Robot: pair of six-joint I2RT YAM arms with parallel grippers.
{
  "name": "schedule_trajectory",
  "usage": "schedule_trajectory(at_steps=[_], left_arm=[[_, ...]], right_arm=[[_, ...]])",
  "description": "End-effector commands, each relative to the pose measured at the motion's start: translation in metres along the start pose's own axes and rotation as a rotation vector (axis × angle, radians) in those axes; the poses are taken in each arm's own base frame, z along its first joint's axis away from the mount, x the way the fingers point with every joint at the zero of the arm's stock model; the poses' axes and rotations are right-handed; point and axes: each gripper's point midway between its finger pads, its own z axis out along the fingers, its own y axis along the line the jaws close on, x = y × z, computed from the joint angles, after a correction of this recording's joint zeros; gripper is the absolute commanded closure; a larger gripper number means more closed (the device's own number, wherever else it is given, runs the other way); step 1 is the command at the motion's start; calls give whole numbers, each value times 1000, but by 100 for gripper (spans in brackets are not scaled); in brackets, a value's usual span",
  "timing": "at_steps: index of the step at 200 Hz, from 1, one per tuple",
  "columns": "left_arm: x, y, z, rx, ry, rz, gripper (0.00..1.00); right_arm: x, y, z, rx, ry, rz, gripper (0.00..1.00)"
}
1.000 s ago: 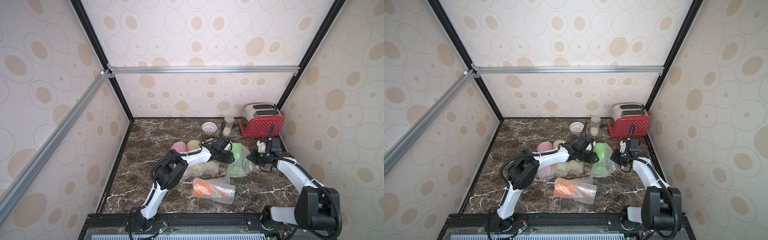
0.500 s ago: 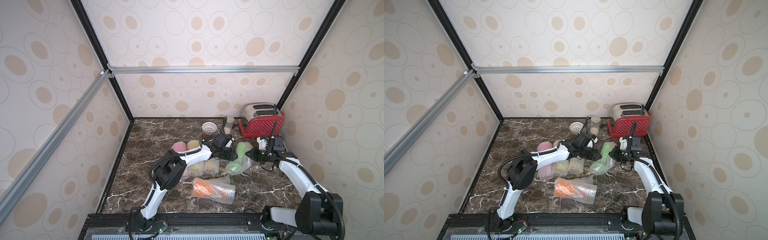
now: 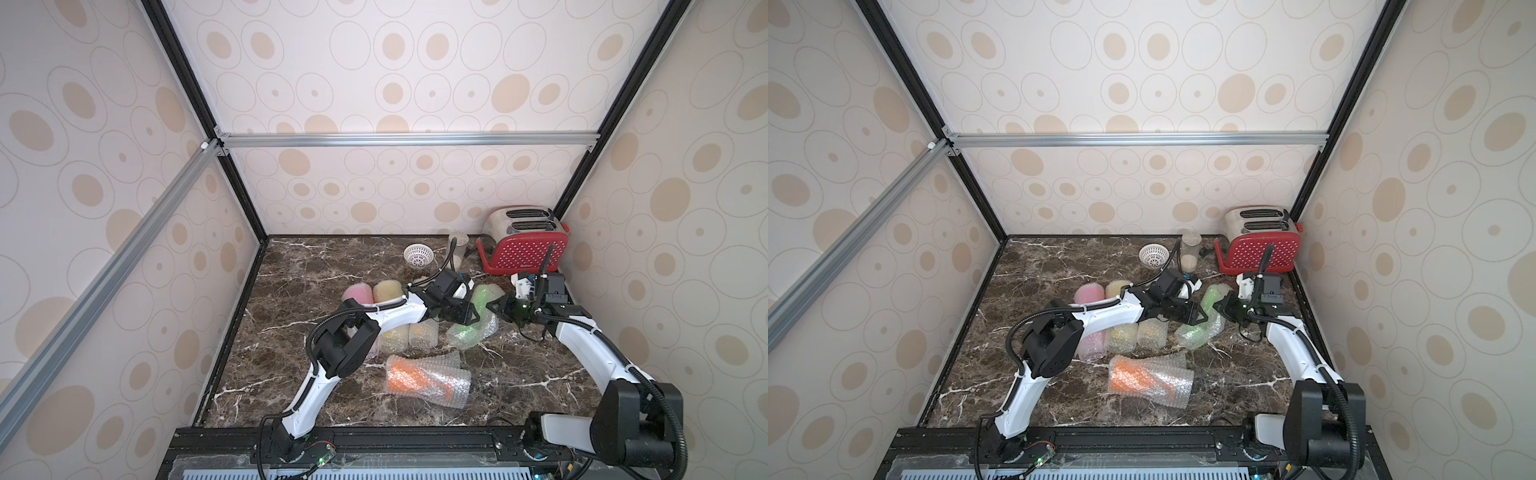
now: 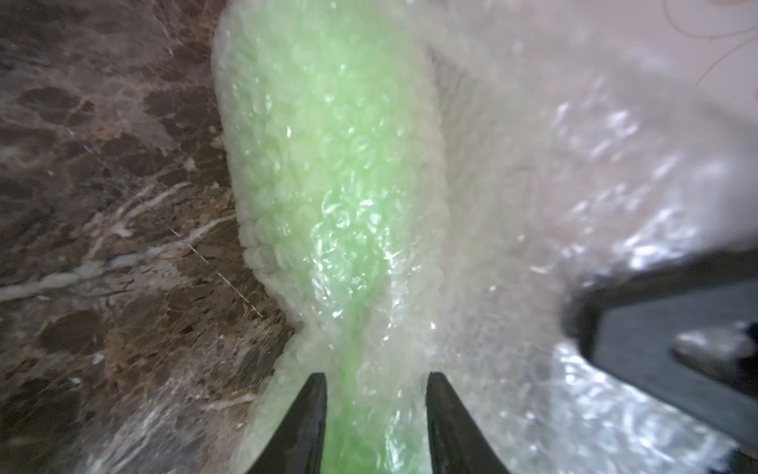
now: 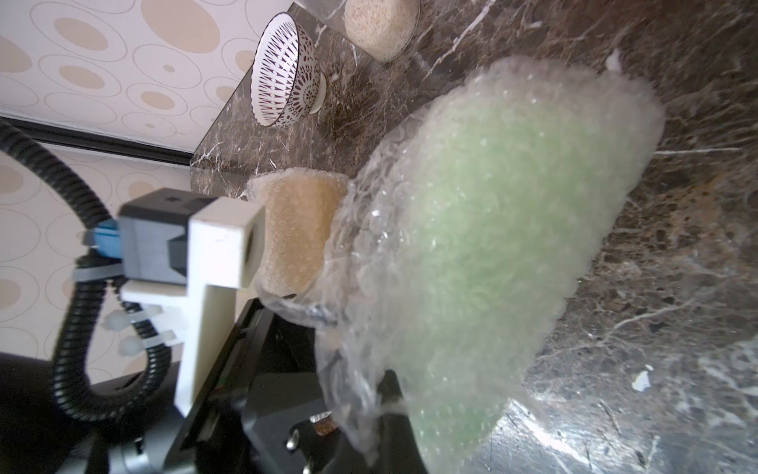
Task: Unpack wine glasses from bubble wrap
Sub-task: Unwrap the bubble wrap at the center of the board.
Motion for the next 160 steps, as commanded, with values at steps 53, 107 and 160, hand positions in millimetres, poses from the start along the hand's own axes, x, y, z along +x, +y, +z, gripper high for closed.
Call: schedule_trajectory(at_steps=[53, 107, 160], left_arm=[[5, 18, 4, -28, -3, -51, 100], [0, 31, -12, -27, -62, -117, 100], [-3, 41, -25, -26, -103, -166, 100]], right_arm=[[9, -35, -5, 189, 5, 5, 98], [8, -67, -24, 350, -57, 72, 98], [10, -94, -42, 438, -101, 145, 99]])
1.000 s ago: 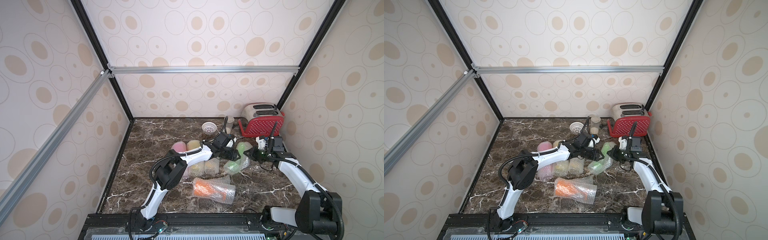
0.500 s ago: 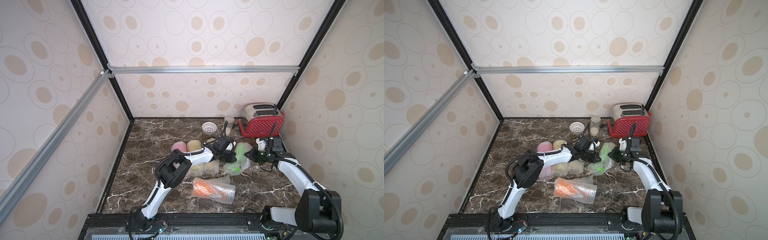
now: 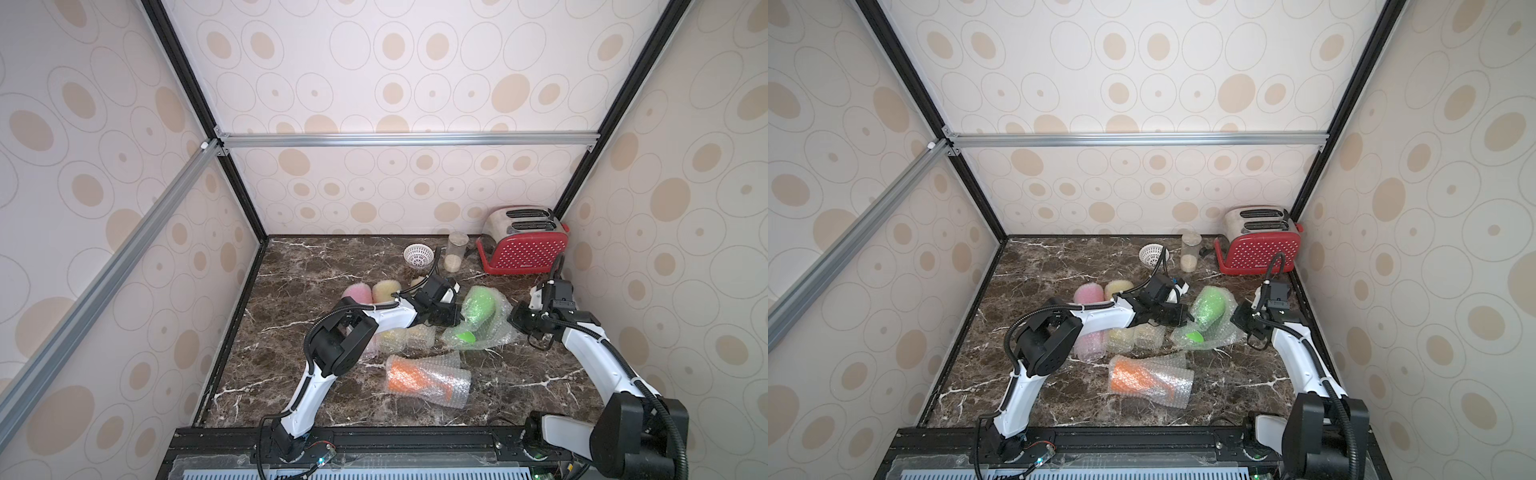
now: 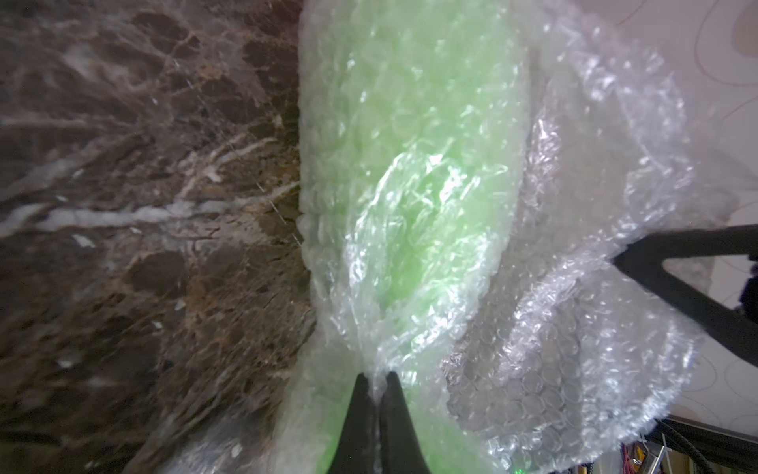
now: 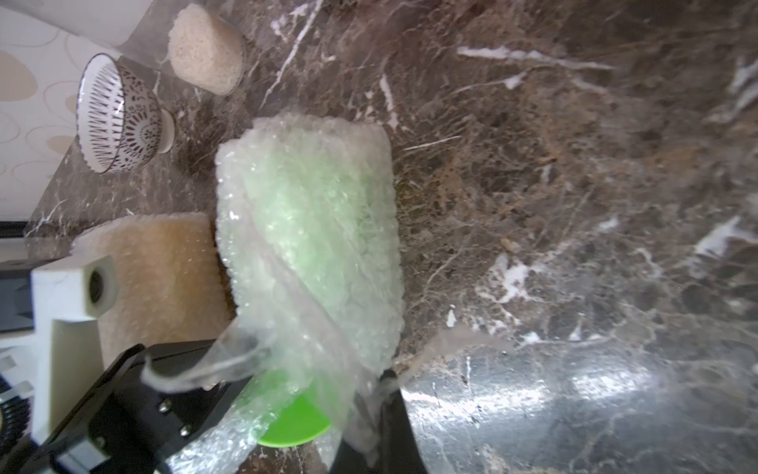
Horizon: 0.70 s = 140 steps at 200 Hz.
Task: Unpack wine glasses from bubble wrap
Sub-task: Unwrap the bubble wrap at the center of the board.
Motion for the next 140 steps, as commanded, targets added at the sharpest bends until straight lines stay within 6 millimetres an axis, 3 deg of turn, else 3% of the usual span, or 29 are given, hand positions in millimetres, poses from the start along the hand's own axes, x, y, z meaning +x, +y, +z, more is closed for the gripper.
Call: schedule_trajectory(at_steps=[1, 44, 100, 140], left_arm=[[-13, 4, -16, -14, -50, -44, 100], [-24, 17, -31, -33, -100, -72, 100], [-44, -16, -40, 34, -121, 26, 60], [-64, -27, -47, -49, -140, 173, 48]], right_arm=[[4, -22, -5, 83, -4, 44, 99], [-1, -14, -11, 54, -11, 33, 99], [-7, 30, -18, -173, -21, -28, 99], [-10, 48, -22, -243, -17, -57, 99]])
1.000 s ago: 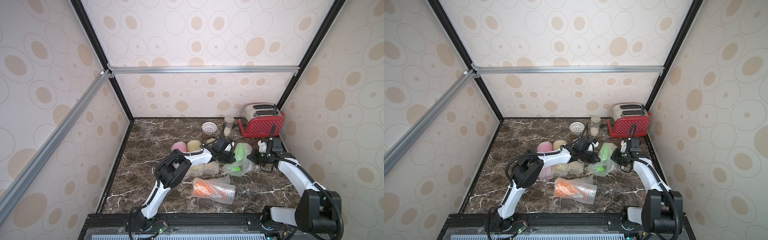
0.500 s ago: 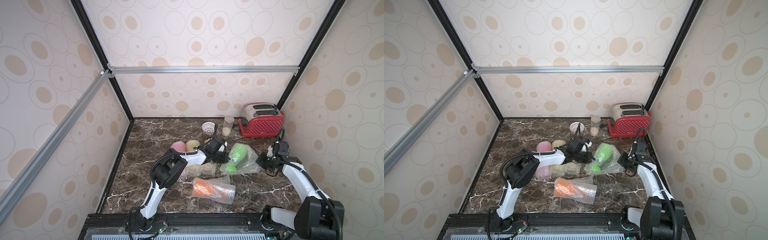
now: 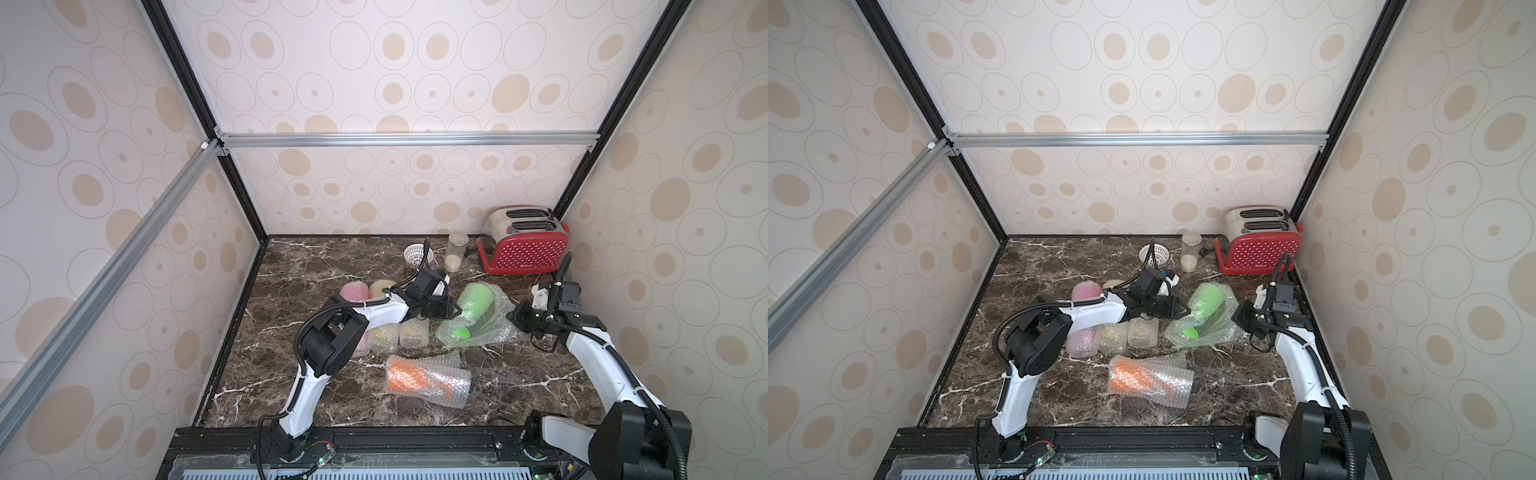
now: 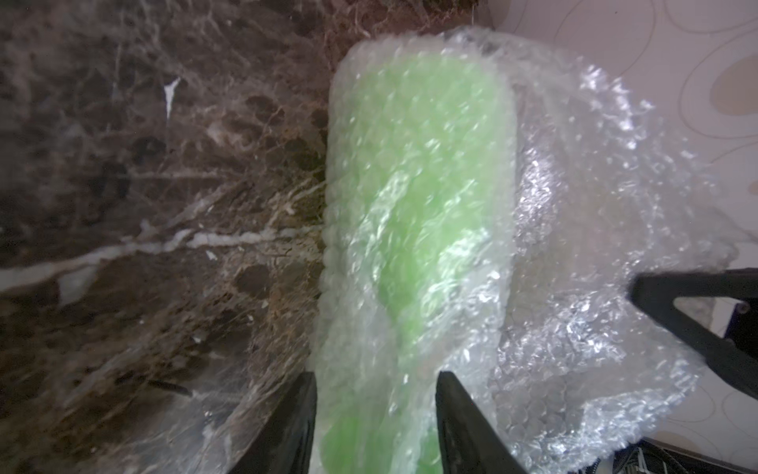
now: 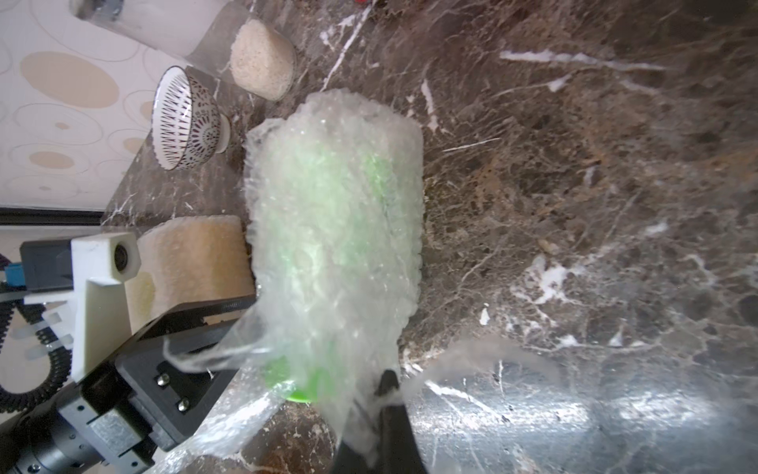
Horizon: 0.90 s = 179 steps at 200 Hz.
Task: Unpack wine glasses from bubble wrap
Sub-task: Unwrap the bubble wrap at the center of the board.
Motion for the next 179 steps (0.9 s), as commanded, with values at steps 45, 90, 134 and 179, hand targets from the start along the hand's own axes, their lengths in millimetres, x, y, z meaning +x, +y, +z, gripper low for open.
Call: schedule_trajectory(at_steps=[45, 90, 134, 179], left_arm=[[-32, -49, 0, -1, -41, 256, 35], [-13, -45, 24, -97, 26, 348, 29], [4, -30, 34, -158, 69, 355, 33], [6, -24, 37, -175, 79, 338, 55]], right_arm=[[-7, 33, 0, -102, -1, -52, 99], [-4, 39, 2, -102, 10, -71, 98], [-3, 37, 5, -89, 11, -70, 98], [-2, 29, 5, -49, 8, -80, 98]])
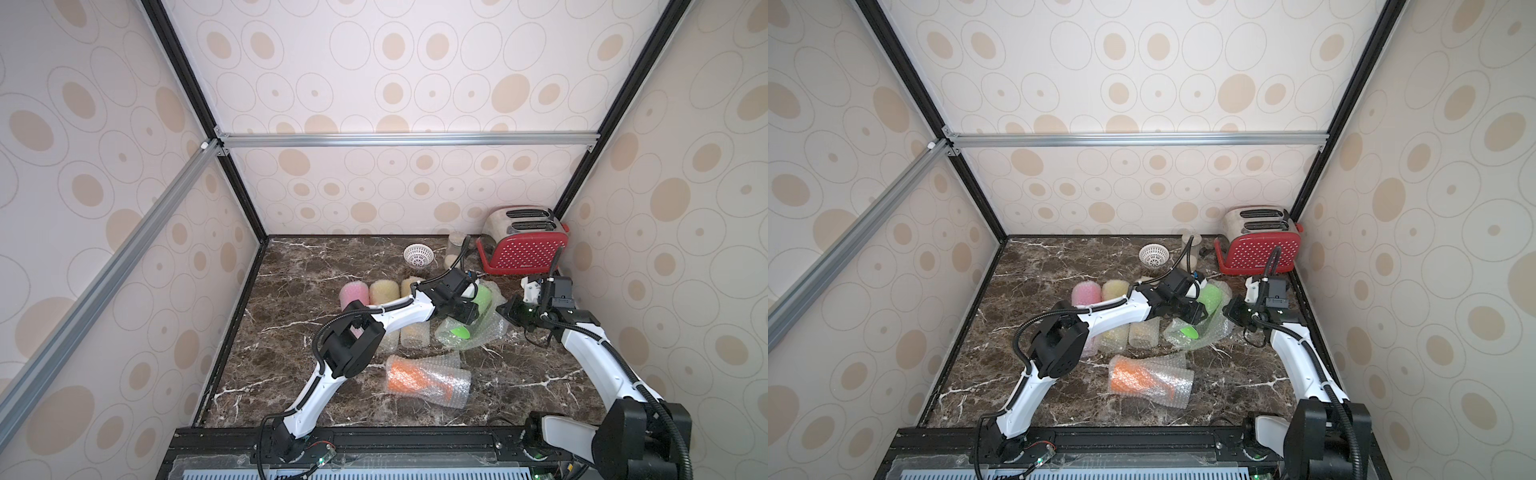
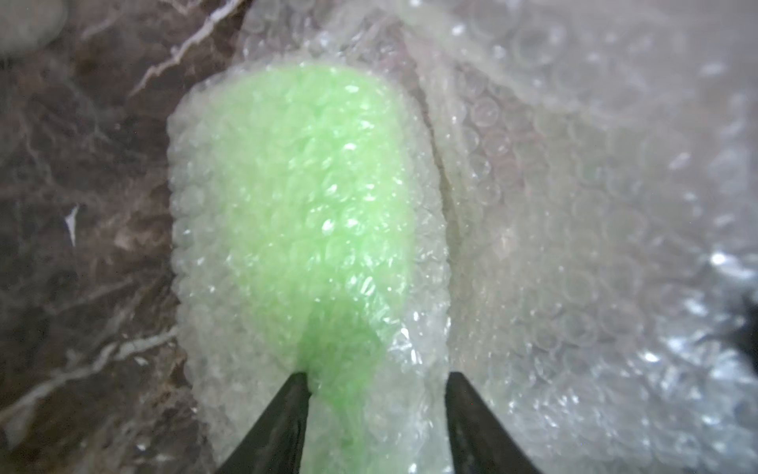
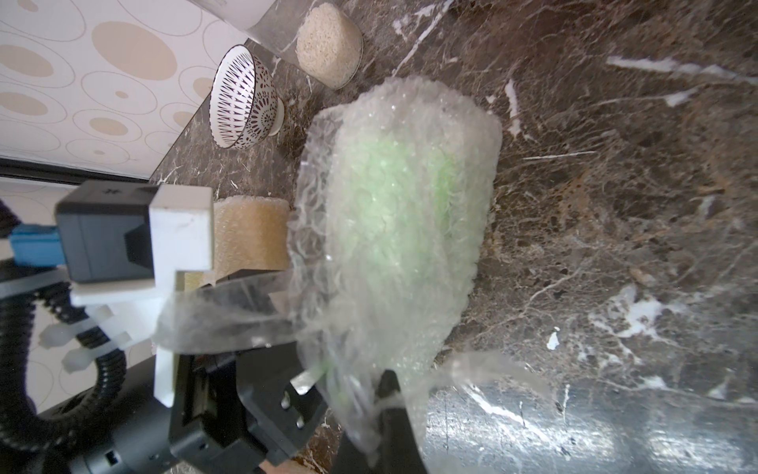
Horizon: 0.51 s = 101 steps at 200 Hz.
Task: Unpack wine glasses from bubble wrap
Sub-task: Unwrap the bubble wrap at the center of the board.
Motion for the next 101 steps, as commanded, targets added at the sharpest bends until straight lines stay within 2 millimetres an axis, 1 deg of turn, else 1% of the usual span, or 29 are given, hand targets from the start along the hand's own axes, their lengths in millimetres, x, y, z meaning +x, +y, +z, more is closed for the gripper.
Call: schedule_trajectory(at_steps=[1, 17, 42, 50, 62, 80, 101], left_arm=[[-2, 5, 0, -20, 13, 6, 56], [-1, 5, 0, -12, 17, -3, 65], [-2, 5, -1, 16, 14, -42, 87], [-3, 7, -2, 21, 10, -56, 91], [-6, 9, -5, 32, 2, -78, 94], [-11, 9, -11, 65, -24, -124, 95], [-14, 17, -20, 109, -59, -205, 95]], right_arm=[[-4, -1, -2, 29, -11, -14, 98], [-5, -6, -3, 58, -14, -20, 98], [-5, -16, -6, 117, -23, -15, 98], [-5, -18, -8, 132, -30, -15, 98], [-6, -23, -10, 157, -39, -8, 98], [-7, -33, -13, 203, -49, 9, 99], [-8, -46, -19, 261, -75, 38, 99]])
